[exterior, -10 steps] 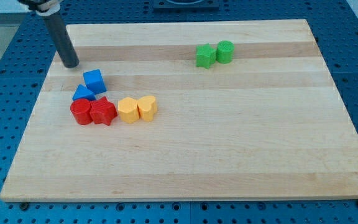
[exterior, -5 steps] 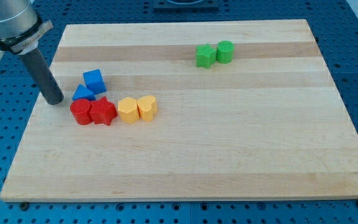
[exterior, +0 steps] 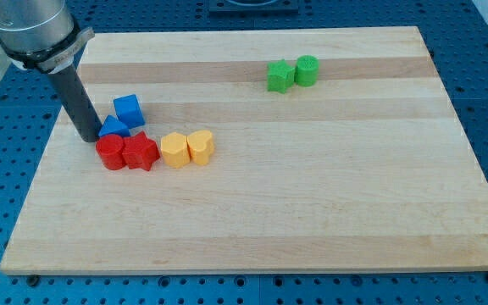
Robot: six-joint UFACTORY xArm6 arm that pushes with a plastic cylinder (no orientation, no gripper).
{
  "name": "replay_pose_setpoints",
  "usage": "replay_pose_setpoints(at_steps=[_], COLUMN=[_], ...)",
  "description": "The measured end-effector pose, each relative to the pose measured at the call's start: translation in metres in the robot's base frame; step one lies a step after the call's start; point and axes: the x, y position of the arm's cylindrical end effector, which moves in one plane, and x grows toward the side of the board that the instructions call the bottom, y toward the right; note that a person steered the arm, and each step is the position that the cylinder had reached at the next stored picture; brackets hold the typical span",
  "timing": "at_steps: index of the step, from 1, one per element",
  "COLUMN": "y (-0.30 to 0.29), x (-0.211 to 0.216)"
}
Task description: Slightly move the bottom left of the blue cube
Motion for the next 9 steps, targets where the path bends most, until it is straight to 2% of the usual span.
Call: replay_pose_setpoints(at_steps=[9], y=[0.0092], x=[-0.0091])
